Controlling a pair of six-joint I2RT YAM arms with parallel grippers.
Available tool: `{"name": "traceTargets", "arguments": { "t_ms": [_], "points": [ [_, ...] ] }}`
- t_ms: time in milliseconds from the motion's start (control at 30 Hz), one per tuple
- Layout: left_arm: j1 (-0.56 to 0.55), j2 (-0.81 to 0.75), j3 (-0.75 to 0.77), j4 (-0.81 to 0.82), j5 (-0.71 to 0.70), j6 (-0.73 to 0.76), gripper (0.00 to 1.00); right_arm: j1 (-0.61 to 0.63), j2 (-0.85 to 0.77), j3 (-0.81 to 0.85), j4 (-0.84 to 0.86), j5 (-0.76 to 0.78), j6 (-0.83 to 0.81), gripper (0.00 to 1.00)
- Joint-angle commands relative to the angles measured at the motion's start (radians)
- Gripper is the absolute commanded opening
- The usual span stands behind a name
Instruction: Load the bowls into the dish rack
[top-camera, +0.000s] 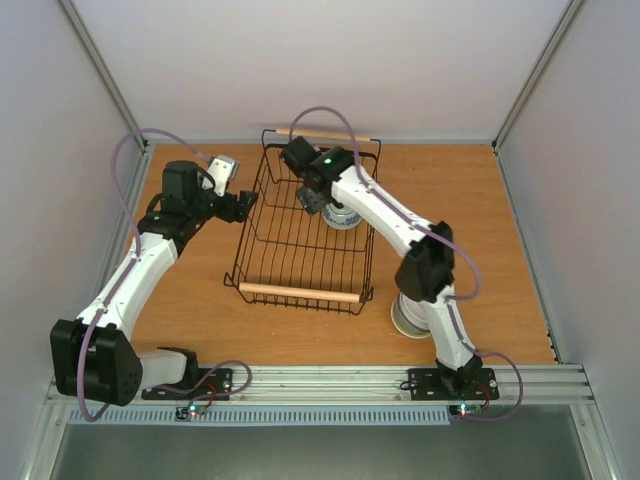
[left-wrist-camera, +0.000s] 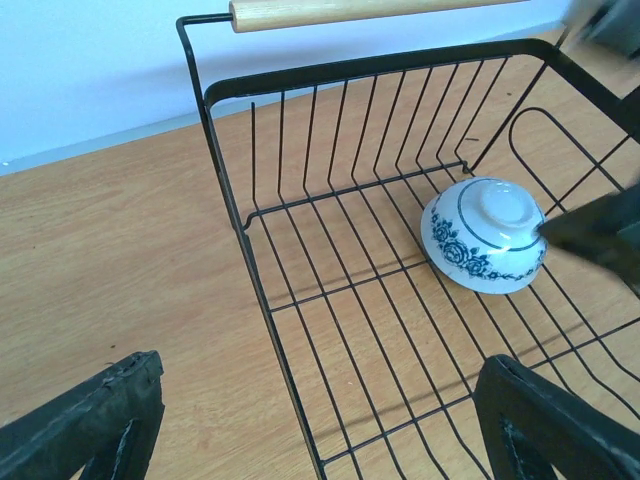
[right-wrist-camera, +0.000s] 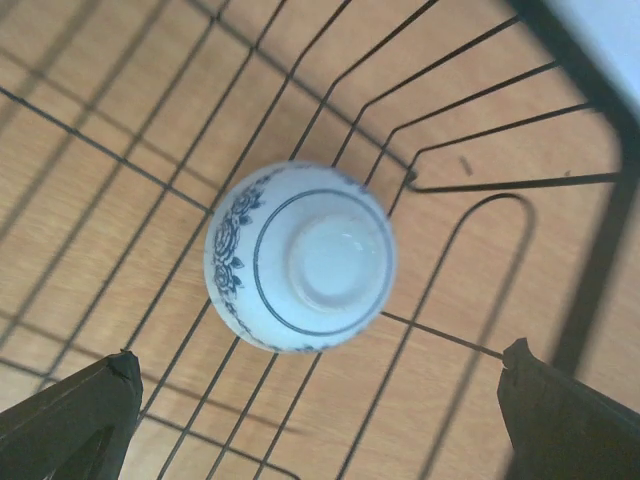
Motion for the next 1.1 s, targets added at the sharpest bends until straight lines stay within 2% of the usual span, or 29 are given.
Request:
{"name": "traceTargets", "arguments": {
  "t_ms": [0,67,233,333,400,533,667,833,1067],
  "points": [
    [0.002,-0.017,-0.011,0.004,0.024,0.022,0.85,0.004,-0.220,-0.110,0.125,-0.029,0.055,0.99],
    [0.002,-0.014,-0.010,0.001,0.024,0.026,0.87,0.005,-0.320,-0.206,0.153,-0.019,0.095,0.99],
    [0.001,-0.013,-0.016,0.009,-0.002,0.023,0.99,0.005,-0.638,-0.531,0.226,0.020,0.214,0.99],
    [0.002,-0.011,-0.013,0.004,-0.013,0.024,0.99,0.004,-0.818,-0.707,0.200,0.005,0.317,0.99],
    [0.001,-0.008,-0.008,-0.003,-0.011,0.023,0.99,0.004,-0.932,-0.845,0.167,-0.016,0.442,0.98],
    [-0.002,-0.004,-0.001,-0.010,-0.002,0.019,0.99,0.005,-1.104,-1.054,0.073,-0.064,0.625,0.89],
    [-0.003,0.001,-0.001,-0.012,0.000,0.020,0.99,0.004,-1.255,-1.241,0.054,-0.146,0.757,0.79],
    [-0.005,-0.001,-0.002,-0.015,-0.002,0.020,0.99,0.008,-1.367,-1.365,0.049,-0.238,0.840,0.67],
    [-0.008,0.009,-0.003,-0.013,-0.009,0.024,0.99,0.027,-1.432,-1.383,0.071,-0.316,0.797,0.63]
  ]
}}
